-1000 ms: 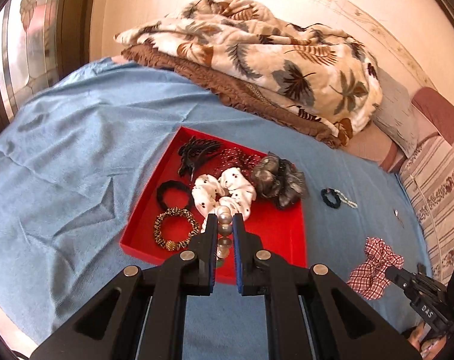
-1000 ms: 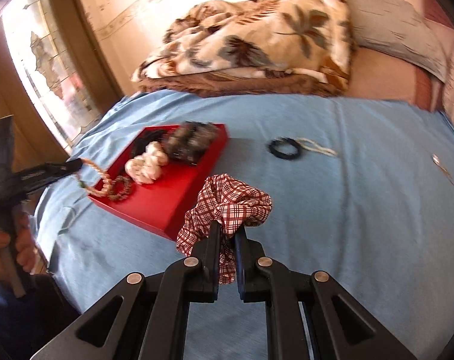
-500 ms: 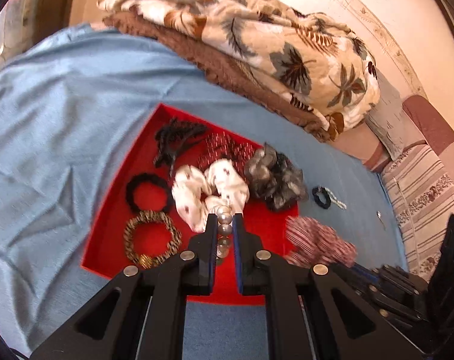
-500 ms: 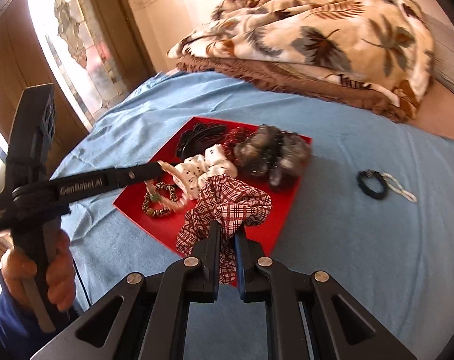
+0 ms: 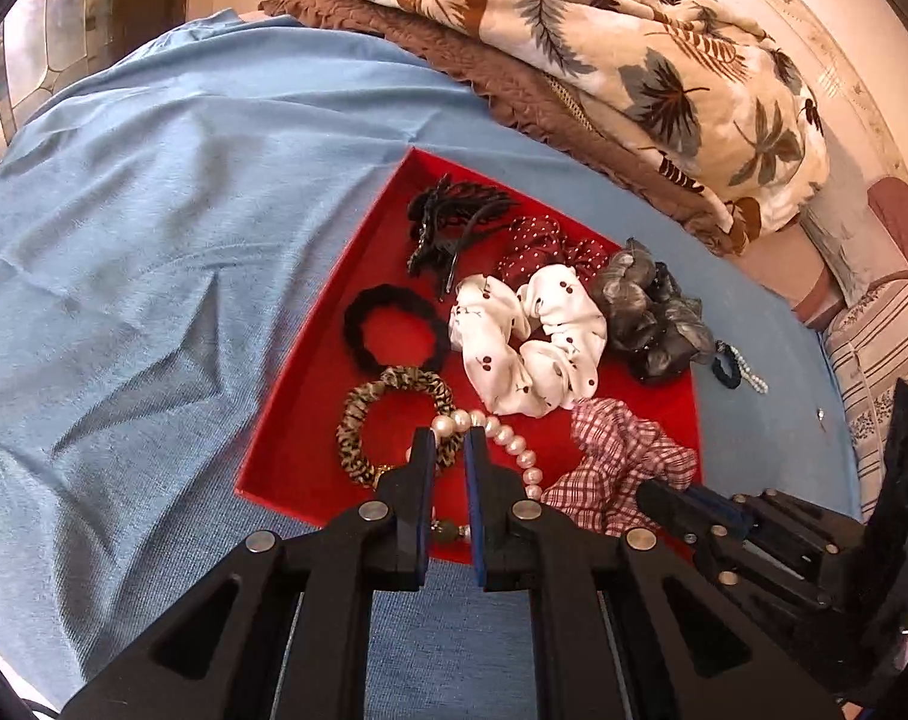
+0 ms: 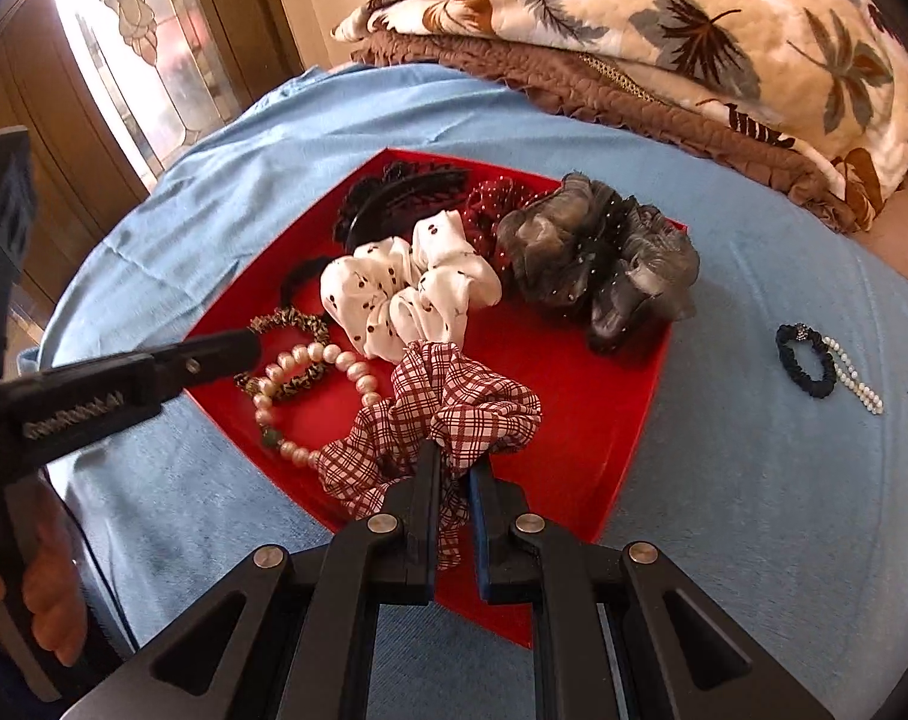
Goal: Organize jewelry
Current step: 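Carry the gingham scrunchie with the right tool over the tray while the left carries the pearl bracelet there, then open the left tool to drop the pearl bracelet while the right tool releases the gingham scrunchie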
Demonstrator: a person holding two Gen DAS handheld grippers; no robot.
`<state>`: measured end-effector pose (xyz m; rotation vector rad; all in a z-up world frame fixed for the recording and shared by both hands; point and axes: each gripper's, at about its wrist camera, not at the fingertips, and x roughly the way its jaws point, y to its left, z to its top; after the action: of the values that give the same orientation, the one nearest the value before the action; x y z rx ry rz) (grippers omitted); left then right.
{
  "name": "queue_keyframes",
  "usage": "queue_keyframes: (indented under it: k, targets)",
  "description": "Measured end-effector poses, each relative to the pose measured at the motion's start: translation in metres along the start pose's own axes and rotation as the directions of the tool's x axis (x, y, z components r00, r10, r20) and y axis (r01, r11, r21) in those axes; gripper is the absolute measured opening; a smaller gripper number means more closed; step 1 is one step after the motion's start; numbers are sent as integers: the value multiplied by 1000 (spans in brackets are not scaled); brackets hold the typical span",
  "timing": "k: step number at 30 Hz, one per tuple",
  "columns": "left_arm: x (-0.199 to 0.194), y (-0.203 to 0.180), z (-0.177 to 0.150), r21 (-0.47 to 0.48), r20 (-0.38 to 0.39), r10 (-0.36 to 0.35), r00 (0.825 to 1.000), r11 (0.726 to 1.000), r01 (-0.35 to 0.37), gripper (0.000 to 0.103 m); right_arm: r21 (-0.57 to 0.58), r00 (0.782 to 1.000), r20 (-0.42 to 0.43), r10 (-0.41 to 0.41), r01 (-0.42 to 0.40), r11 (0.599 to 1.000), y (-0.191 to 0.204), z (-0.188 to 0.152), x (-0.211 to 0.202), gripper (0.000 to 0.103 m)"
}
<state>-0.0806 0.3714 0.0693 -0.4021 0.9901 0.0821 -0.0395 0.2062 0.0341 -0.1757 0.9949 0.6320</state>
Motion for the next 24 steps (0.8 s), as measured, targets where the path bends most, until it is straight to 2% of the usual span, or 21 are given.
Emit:
queue_keyframes:
  k: [4,7,9,11,13,15,17,24]
  targets:
    - [-9,-6,-1,26,31,0,1000,1000,-1,9,-3,1000,-8,-15,15,1000,1,1,5,10]
    - [-17,-13,-4,59,72,34,997,998,-38,13,-1,1000,-13,-17,17,1000,3,1,8,10]
    - [-22,-18,-5,75,112,76,991,994,-85,27,-4,1000,-15,-16,16,1000,5,0,9,10]
    - [-27,-20,-5,85,151,114,982,988,-128,36,-9,1000,-15,-16,16,1000,7,0,9,11]
    - [-32,-23,-5,101,192,155,969,979,-176,38,-5,1000,-8,-11,11,1000,8,0,7,11]
    - [-35,-25,-5,112,220,186,958,970,-214,42,3,1000,-2,-1,1,1000,8,1,5,15]
    - [-36,-24,-5,119,227,198,954,966,-229,44,4,1000,8,1,-1,1000,8,2,1,27]
    - [-32,-25,-5,124,226,222,949,959,-254,48,9,998,57,-2,2,1000,6,0,-19,46]
